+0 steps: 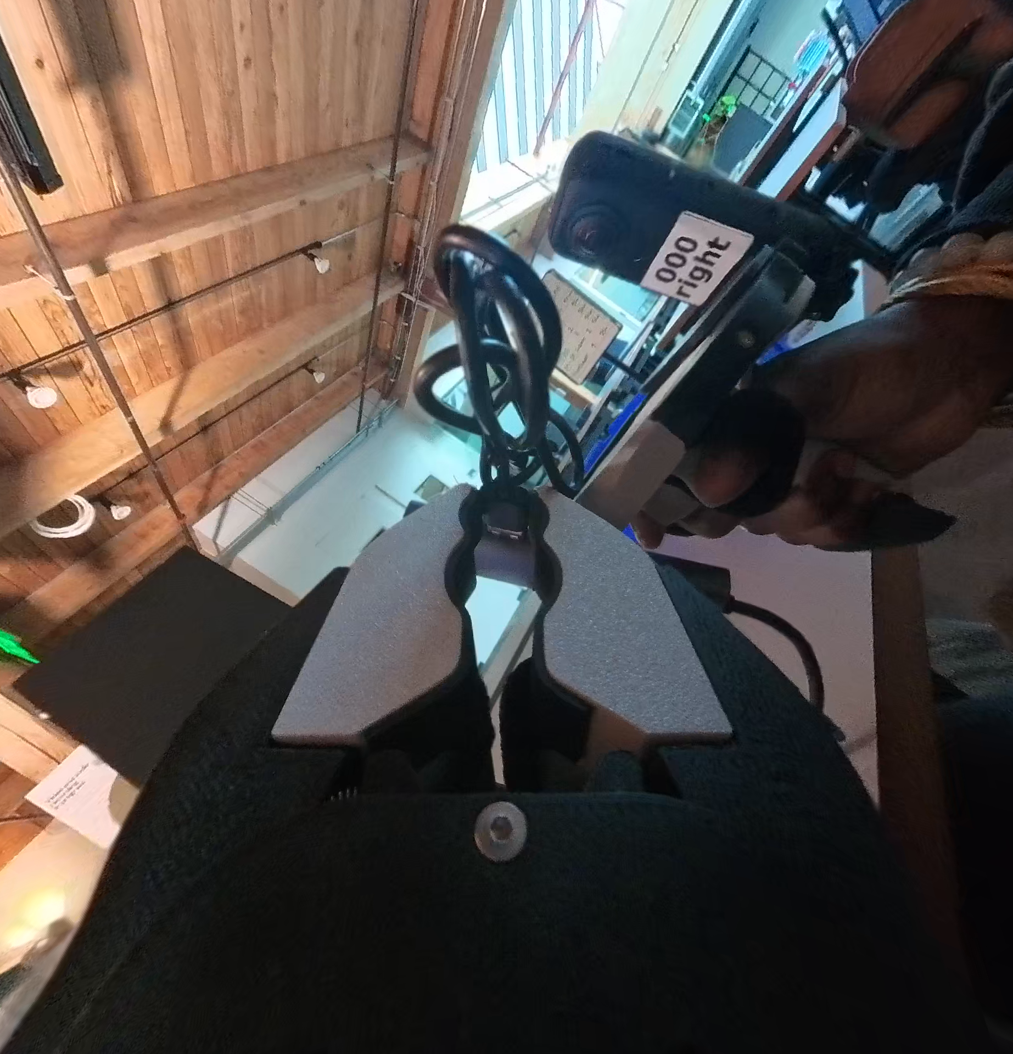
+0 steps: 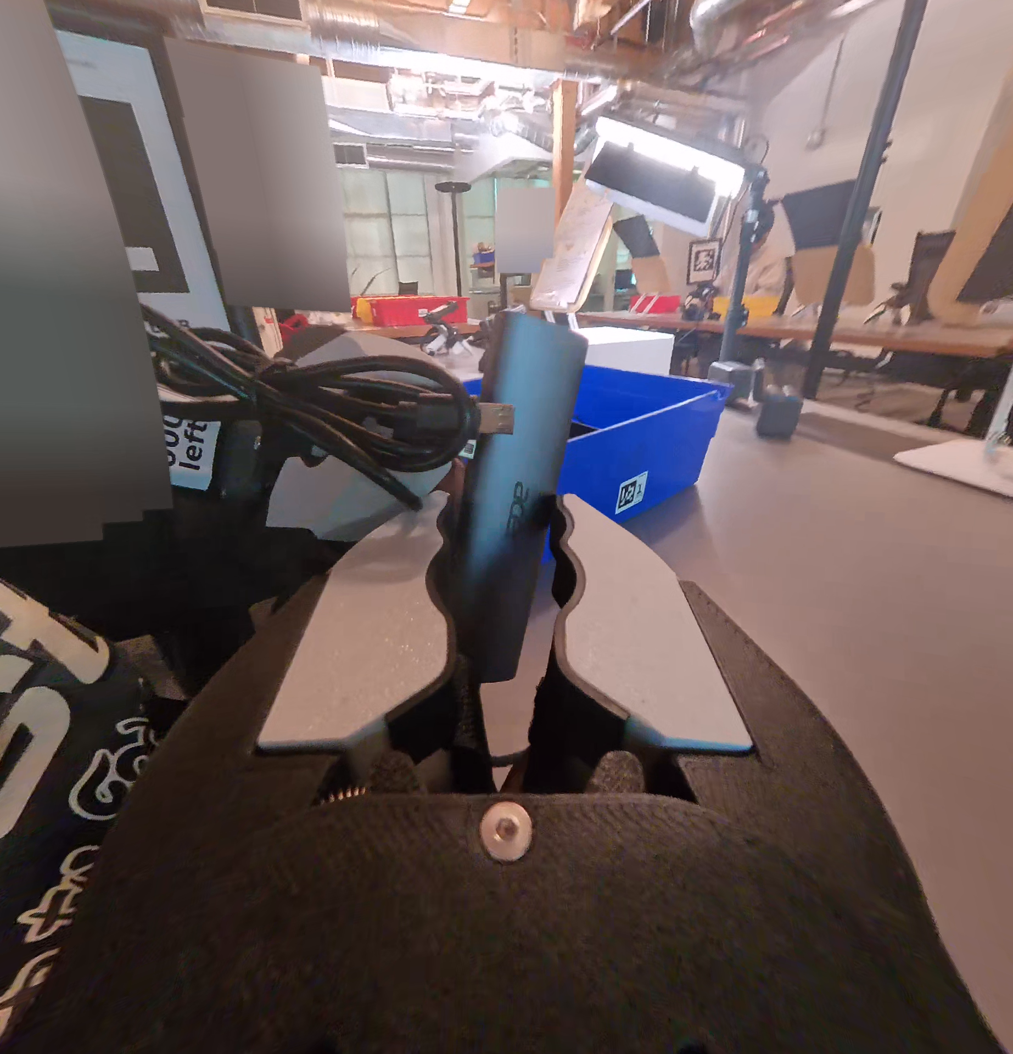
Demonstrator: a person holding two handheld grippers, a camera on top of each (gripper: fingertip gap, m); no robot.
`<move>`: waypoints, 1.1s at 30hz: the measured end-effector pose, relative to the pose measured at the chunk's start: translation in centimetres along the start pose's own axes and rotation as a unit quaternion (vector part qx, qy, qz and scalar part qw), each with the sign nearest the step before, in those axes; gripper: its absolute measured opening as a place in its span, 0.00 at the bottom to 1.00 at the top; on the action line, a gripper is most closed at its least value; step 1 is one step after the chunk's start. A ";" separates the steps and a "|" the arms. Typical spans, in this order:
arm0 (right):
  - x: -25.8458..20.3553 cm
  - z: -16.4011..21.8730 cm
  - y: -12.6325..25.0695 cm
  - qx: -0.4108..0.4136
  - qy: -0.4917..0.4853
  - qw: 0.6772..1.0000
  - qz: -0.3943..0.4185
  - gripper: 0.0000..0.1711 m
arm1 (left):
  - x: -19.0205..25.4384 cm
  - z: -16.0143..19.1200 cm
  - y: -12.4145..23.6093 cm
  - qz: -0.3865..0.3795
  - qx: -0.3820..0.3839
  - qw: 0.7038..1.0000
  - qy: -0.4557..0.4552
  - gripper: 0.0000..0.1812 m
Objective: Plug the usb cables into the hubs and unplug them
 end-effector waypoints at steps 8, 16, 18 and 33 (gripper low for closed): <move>-0.2 -0.2 0.3 -0.030 0.084 0.995 0.046 0.18 | 0.1 0.6 0.0 0.006 -0.007 0.998 0.060 0.09; 1.6 0.4 0.8 -0.039 0.023 0.997 0.061 0.18 | 0.0 1.4 0.1 0.028 -0.037 0.998 0.046 0.10; 1.4 0.3 0.7 -0.044 0.039 0.996 0.065 0.18 | 0.3 1.3 0.1 0.027 -0.036 0.998 0.036 0.09; 1.3 -0.7 1.3 -0.043 0.150 0.982 0.102 0.18 | 0.3 1.6 -0.1 0.017 -0.046 0.996 0.074 0.09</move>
Point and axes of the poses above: each gripper's, where its closed fingertips meet, y back along the fingers, z out of its underside, x = y × z across the jaws, the point moved 5 cm from there along y, back along the fingers, and after that the axes turned 3 degrees about -z, right-handed, at the moved point
